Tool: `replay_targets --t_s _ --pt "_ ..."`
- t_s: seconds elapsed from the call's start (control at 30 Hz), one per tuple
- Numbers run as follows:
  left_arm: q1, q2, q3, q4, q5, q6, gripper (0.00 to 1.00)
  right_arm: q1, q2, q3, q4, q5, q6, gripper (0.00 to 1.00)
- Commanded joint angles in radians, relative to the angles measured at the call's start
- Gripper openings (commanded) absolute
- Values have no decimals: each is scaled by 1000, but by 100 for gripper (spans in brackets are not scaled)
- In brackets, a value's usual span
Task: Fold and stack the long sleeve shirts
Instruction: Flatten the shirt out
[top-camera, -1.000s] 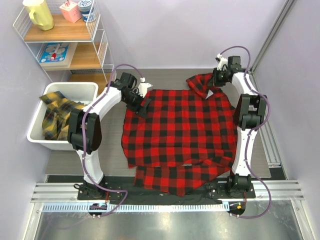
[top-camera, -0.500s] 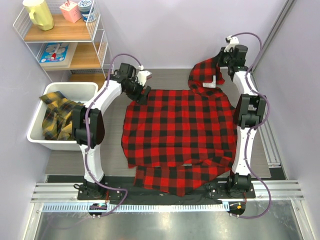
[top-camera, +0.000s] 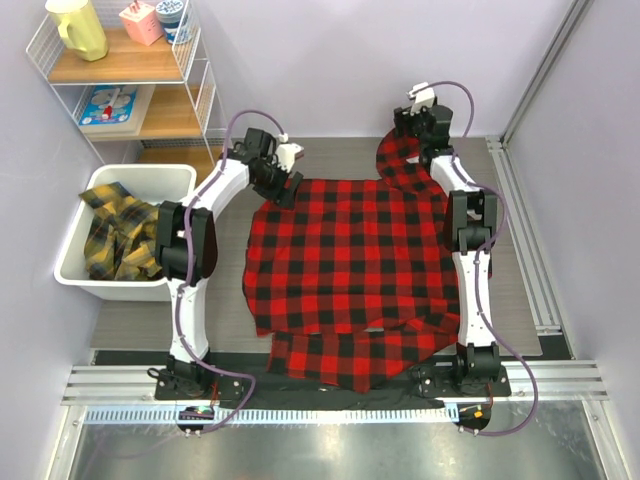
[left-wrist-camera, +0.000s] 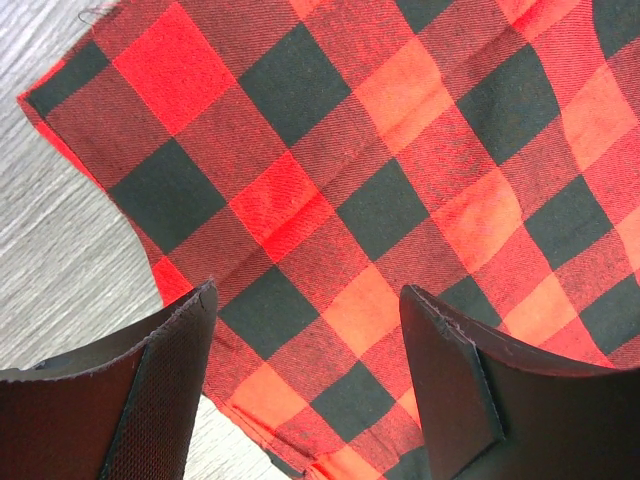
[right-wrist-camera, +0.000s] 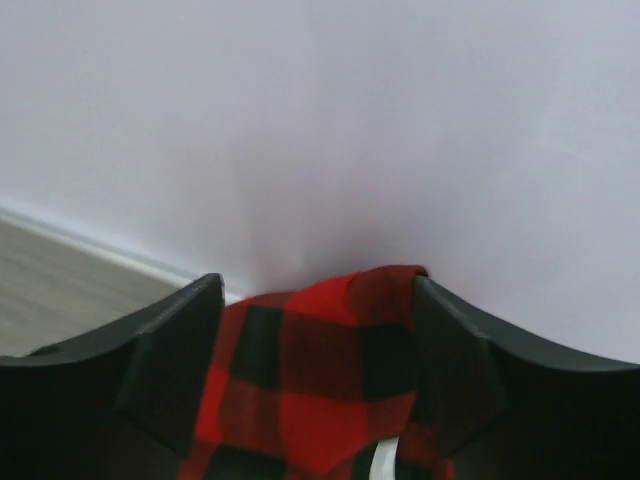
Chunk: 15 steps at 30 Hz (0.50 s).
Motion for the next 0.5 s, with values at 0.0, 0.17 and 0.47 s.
replay_targets --t_s 0.0,0.17,0.47 --pt "0 19 67 -24 21 40 74 -16 -252 -91 -42 53 -160 87" --pt "-33 83 131 -195 -30 152 73 -90 -418 -157 -441 91 -272 100" --pt "-37 105 85 -287 -115 217 72 -130 -578 -345 -1176 -110 -478 100"
